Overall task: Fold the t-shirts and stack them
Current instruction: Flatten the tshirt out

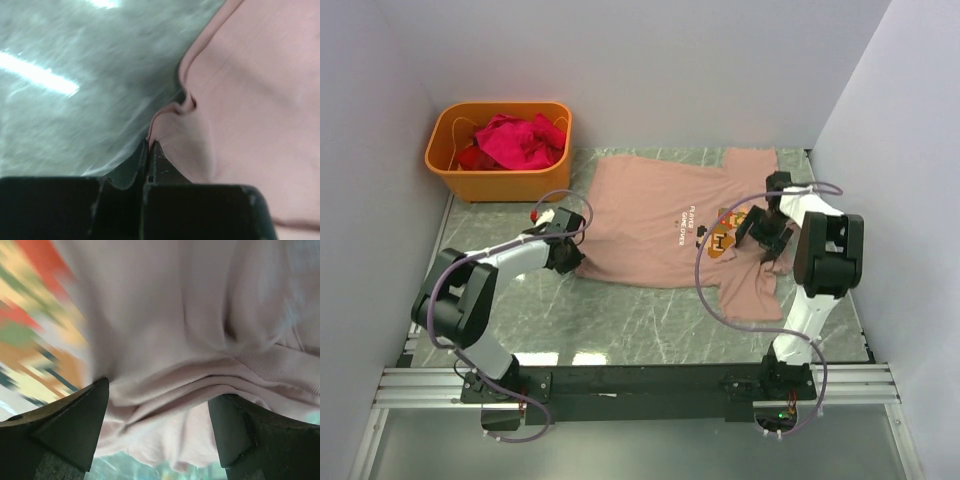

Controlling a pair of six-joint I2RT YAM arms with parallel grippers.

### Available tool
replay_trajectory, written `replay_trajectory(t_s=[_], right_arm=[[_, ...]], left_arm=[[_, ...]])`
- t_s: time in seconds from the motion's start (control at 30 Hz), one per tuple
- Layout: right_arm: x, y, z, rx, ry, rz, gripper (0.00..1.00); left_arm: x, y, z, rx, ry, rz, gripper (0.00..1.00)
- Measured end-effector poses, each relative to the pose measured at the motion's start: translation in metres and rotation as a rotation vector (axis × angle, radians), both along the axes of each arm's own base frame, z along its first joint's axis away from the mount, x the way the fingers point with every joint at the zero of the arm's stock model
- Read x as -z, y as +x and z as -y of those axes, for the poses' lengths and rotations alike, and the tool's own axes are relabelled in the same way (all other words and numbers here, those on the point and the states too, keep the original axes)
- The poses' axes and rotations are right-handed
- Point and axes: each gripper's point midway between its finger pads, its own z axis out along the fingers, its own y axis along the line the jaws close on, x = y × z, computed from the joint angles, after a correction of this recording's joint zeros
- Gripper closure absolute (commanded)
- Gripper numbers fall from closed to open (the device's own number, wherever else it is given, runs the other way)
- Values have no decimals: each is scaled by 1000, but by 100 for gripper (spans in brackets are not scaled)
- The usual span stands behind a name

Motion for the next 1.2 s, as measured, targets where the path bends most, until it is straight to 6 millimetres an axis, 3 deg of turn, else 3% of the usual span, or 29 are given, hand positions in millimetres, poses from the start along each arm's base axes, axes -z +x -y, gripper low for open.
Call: replay_trajectory(t_s=[0.17, 0.33, 0.4, 0.5, 0.57, 0.7, 0.83, 0.87, 1.2], right_arm=[[-8, 57, 14, -23, -53, 98, 15], [-38, 62, 26, -17, -125, 186, 15], [-58, 46, 29, 2, -144, 241, 15], [-83, 3, 32, 66, -117, 311, 15], [-90, -28, 45, 149, -91, 338, 16], [-62, -83, 70, 318, -78, 284, 19], [-22, -131, 60, 360, -48, 130, 25], [-18, -136, 59, 362, -46, 114, 29], [0, -143, 56, 356, -42, 93, 36]], left_arm=[[-3, 20, 11, 5, -13, 14, 99], [-8, 22, 11, 3, -17, 23, 99], [-8, 19, 10, 0, -18, 22, 99], [-12, 8, 5, -4, -22, 26, 99], [-16, 2, 3, -11, -29, 33, 99], [-23, -11, -3, -29, -47, 46, 99], [-22, -23, -6, -46, -64, 47, 99], [-21, -25, -7, -50, -69, 45, 99], [-15, -32, -5, -70, -83, 25, 99]])
